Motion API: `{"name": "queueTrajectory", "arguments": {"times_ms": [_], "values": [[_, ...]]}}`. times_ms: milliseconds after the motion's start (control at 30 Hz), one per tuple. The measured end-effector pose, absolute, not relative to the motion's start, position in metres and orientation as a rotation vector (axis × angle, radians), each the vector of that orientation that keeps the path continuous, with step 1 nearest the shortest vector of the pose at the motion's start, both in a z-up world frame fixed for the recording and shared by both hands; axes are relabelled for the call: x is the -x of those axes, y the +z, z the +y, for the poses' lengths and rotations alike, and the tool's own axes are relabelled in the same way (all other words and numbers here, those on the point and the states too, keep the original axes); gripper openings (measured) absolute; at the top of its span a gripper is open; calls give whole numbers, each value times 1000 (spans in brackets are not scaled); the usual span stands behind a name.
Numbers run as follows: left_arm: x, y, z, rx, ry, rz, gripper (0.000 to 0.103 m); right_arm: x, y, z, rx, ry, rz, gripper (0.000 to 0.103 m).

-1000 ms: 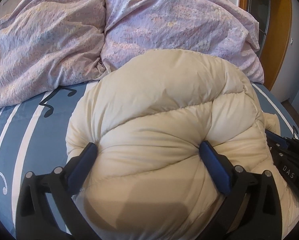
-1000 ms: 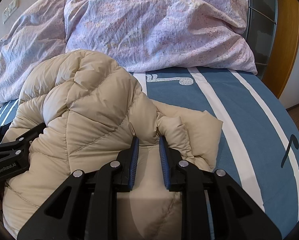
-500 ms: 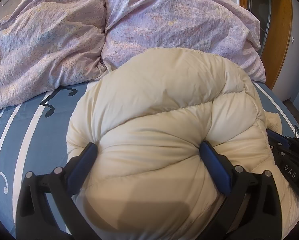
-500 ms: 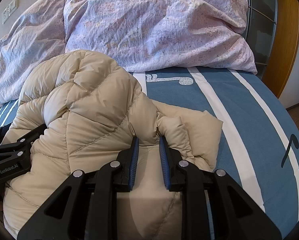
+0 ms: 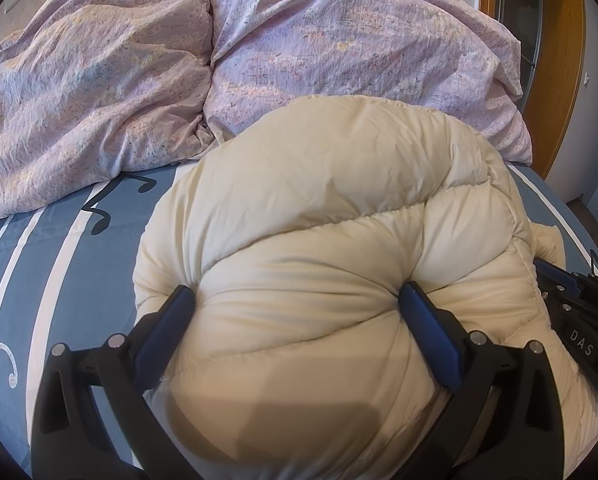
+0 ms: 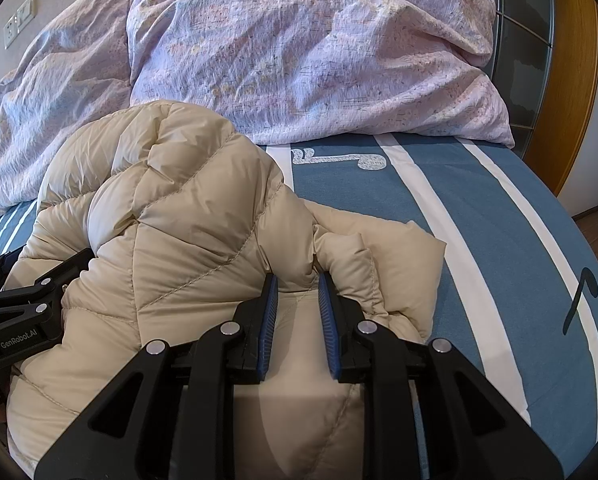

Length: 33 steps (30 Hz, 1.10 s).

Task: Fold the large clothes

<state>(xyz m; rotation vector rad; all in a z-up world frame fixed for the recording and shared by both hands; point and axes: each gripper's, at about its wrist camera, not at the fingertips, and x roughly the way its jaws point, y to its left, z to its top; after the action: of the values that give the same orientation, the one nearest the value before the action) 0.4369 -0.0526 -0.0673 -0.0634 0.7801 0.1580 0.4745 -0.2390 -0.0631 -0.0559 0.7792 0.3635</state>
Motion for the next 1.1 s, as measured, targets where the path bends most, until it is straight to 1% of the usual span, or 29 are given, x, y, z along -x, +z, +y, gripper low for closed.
{"name": "queueTrajectory", "arguments": {"times_ms": [433,600,633,700,733,767,800,833,933,1100], "values": [[-437,-67,-53,63,157,779,101,-475,-64,-240,46,364,771,23],[-433,-66,-48,72,162,770,101,-473,-59,-244,40,360,768,25],[-432,-65,-48,72,165,768,101,-473,-57,-246,34,362,774,28],[-430,-64,-47,73,172,765,101,-471,-51,-252,3,376,785,38],[-428,-64,-47,74,175,764,101,-469,-47,-255,-16,382,785,53],[-427,-63,-47,76,177,763,101,-466,-41,-260,-38,385,779,73],[-426,-63,-46,77,181,761,101,-462,-36,-265,-51,374,765,84],[-424,-63,-47,77,184,760,101,-460,-32,-270,-60,370,755,90],[-423,-62,-46,75,192,758,101,-457,-24,-287,-128,397,793,90],[-421,-61,-47,69,198,754,101,-466,-40,-320,-393,504,984,93]]}}
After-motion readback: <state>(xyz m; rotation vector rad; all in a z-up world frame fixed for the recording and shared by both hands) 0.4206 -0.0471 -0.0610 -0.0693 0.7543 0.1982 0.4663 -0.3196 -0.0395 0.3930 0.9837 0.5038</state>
